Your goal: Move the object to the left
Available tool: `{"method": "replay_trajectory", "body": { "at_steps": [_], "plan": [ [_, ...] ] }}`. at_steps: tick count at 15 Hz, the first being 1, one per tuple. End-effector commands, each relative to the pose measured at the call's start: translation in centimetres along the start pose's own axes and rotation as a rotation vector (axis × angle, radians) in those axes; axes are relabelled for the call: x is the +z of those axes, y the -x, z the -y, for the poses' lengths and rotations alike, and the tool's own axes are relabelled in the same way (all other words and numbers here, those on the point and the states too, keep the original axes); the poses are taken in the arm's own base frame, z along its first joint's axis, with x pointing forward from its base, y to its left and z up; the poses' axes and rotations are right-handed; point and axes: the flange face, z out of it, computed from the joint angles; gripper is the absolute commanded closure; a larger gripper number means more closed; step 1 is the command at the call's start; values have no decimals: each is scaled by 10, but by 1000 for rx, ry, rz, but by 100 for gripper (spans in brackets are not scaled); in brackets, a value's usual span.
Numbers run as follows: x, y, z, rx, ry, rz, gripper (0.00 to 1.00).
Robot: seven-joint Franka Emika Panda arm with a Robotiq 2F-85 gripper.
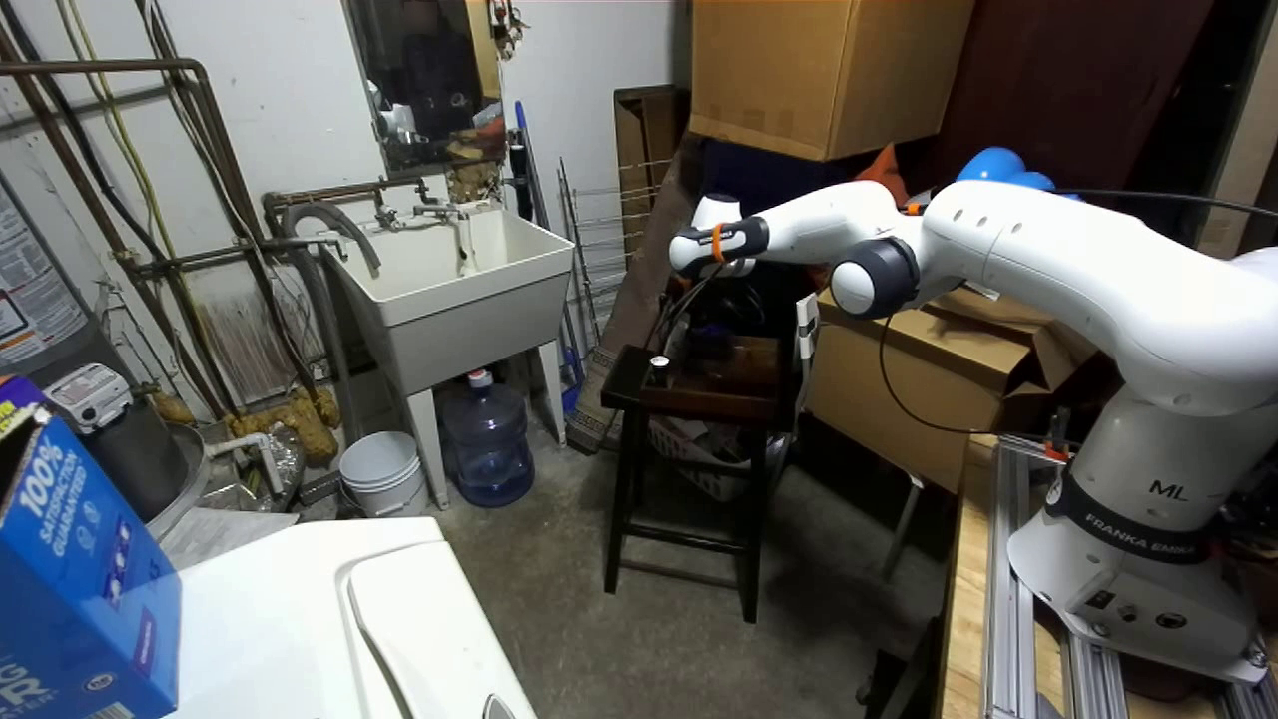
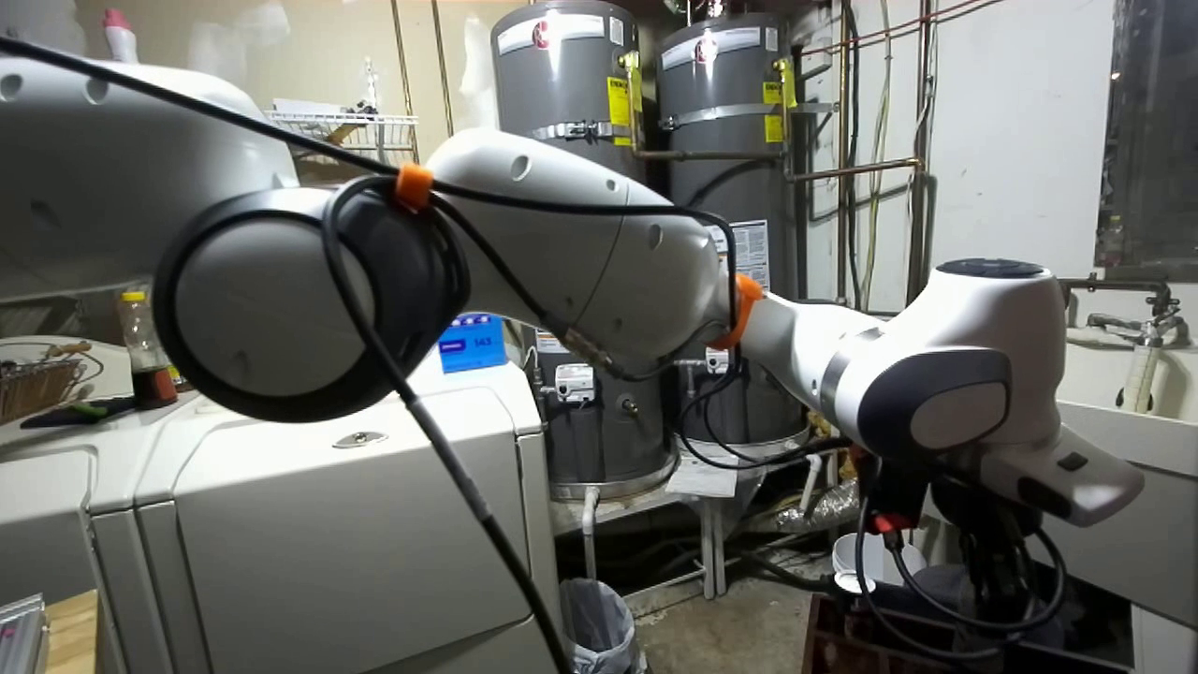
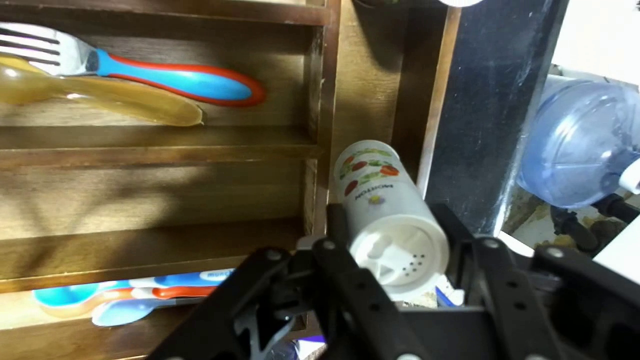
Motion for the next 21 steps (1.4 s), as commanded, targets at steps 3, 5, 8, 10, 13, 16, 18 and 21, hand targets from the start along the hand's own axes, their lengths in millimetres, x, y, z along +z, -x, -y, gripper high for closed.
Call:
{"method": "replay_trajectory", "body": {
  "at_steps": [3, 5, 8, 10, 13, 16, 18, 21],
  "plan": [
    [5, 4, -1, 24, 14, 20, 80],
    [7, 6, -1, 20, 26, 26, 80],
    [10, 11, 0, 11, 31, 37, 55],
    [11, 13, 1, 8, 35, 44, 29],
    [12, 14, 1, 7, 44, 56, 10],
    [10, 13, 0, 7, 45, 61, 0],
    [9, 12, 1, 7, 41, 62, 0],
    [-7, 4, 2, -3, 33, 72, 0]
  ]
}}
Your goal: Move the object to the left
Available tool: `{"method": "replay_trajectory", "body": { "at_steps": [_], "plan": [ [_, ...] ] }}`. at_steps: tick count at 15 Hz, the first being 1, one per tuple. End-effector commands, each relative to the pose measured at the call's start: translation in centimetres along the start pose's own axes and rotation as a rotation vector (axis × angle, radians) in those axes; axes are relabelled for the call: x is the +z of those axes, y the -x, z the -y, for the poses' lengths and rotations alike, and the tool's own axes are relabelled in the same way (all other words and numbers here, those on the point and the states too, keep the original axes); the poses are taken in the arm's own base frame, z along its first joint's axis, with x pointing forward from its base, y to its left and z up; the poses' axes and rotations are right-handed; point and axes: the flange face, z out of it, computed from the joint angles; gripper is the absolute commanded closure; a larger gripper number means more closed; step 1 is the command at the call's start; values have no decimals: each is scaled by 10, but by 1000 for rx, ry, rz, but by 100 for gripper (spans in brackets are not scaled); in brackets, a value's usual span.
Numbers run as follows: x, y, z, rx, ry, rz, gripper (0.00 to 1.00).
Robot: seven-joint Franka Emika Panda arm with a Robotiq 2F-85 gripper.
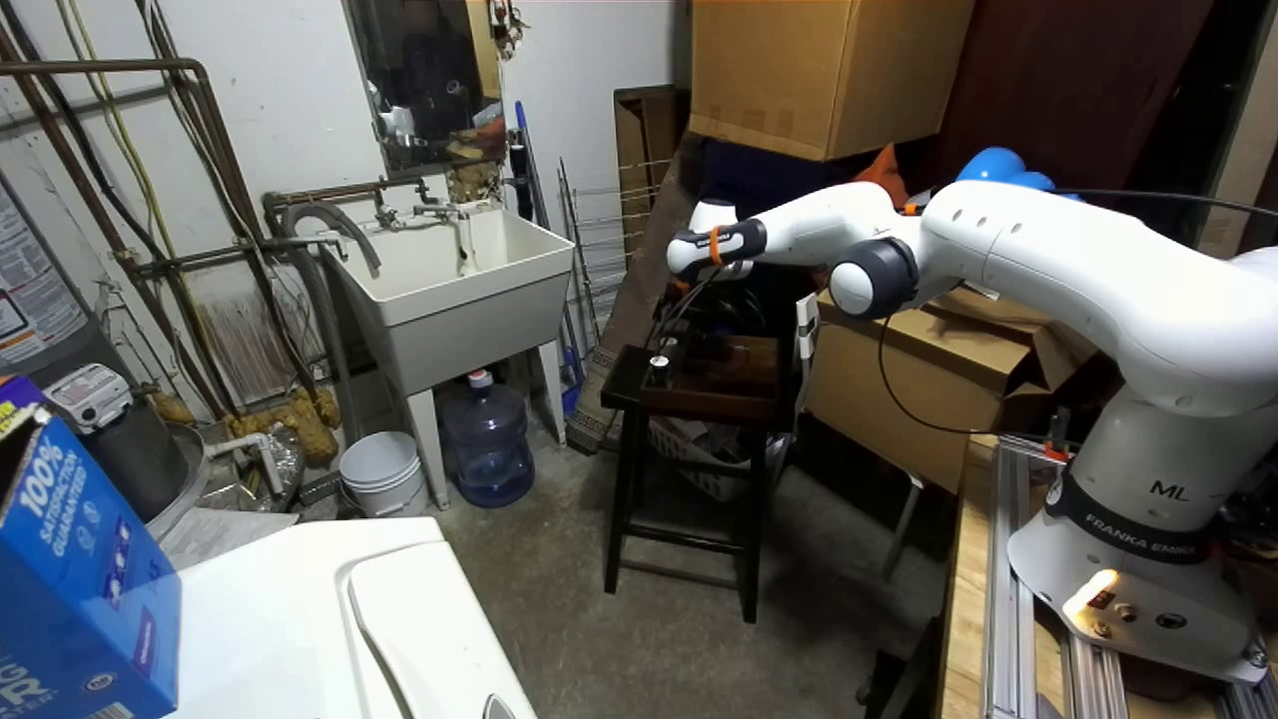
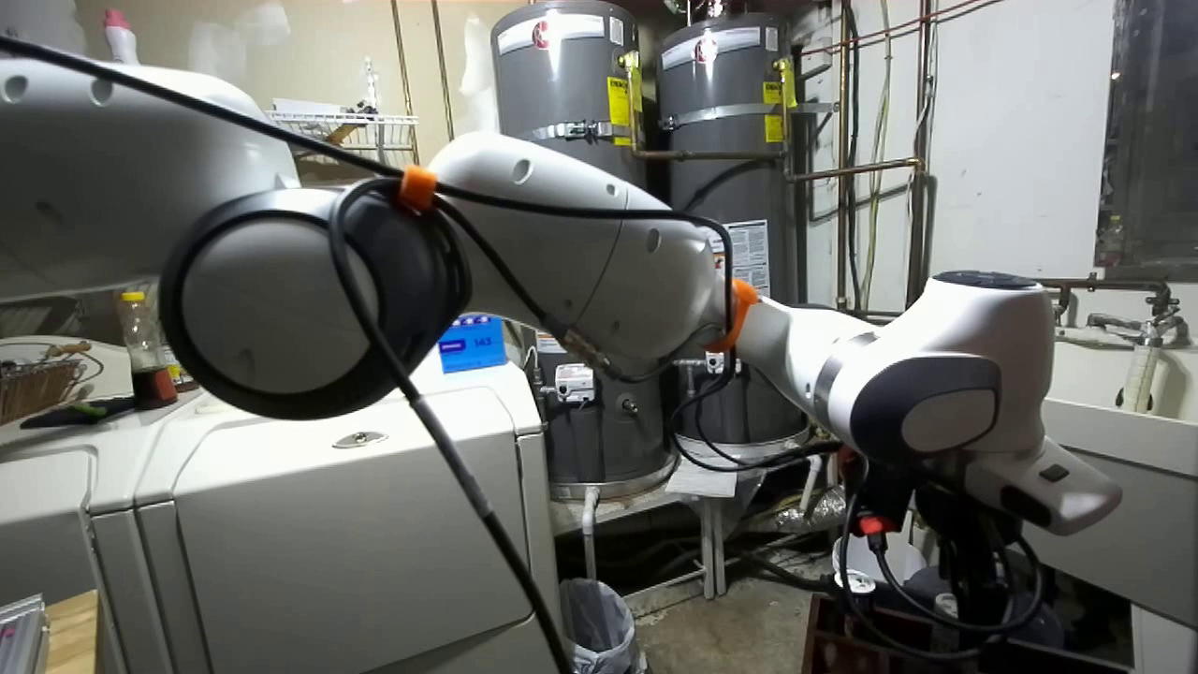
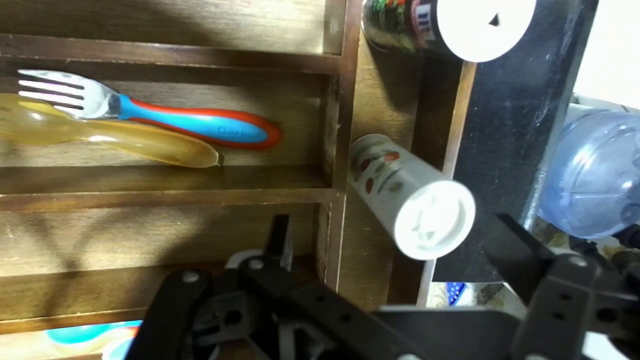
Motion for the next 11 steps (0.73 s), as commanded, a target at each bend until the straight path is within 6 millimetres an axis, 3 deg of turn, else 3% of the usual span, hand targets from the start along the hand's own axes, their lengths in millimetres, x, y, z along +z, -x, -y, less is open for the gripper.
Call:
{"method": "replay_trajectory", "body": {
  "at_steps": [1, 7, 8, 11],
  "plan": [
    [-30, -13, 1, -13, 2, 24, 0],
    [-108, -42, -16, -304, 74, 80, 0],
    [-90, -38, -11, -215, 60, 46, 0],
    [-111, -47, -17, -276, 59, 57, 0]
  ]
}}
